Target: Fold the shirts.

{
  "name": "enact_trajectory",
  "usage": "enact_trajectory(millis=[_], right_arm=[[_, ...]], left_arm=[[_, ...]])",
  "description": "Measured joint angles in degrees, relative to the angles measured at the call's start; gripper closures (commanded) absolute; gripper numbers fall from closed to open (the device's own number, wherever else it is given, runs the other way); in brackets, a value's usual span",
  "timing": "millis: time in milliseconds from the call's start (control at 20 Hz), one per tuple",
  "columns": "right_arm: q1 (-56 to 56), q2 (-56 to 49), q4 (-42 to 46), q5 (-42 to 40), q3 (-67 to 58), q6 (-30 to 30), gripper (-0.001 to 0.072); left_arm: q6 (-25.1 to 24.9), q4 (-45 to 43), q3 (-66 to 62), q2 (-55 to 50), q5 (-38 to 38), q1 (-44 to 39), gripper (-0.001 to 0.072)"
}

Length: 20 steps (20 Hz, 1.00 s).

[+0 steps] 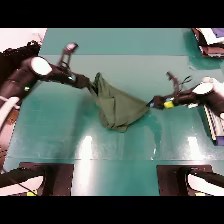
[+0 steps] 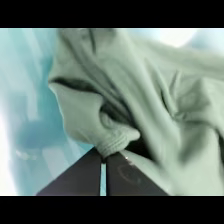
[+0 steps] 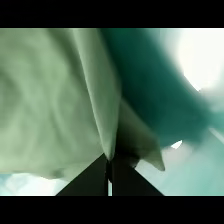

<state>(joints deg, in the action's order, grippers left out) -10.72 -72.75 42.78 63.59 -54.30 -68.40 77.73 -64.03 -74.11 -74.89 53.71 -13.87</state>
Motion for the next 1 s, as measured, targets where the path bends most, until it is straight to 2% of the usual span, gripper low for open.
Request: enact_trajectory(millis=[500,1000], right_arm=[[11.43,17.27,4.90,5.68,-28.30,-2.05,0.0693],[22.71,20.33,4.59,11.72,-53.18,-3.45,0.0693]], left_arm=[[-0.13,-5.79,-12.20,24.57,-1.05,3.34,0.0675],[-0.22,-4.17,-33.59,30.64,-0.09,3.43,0.0676]])
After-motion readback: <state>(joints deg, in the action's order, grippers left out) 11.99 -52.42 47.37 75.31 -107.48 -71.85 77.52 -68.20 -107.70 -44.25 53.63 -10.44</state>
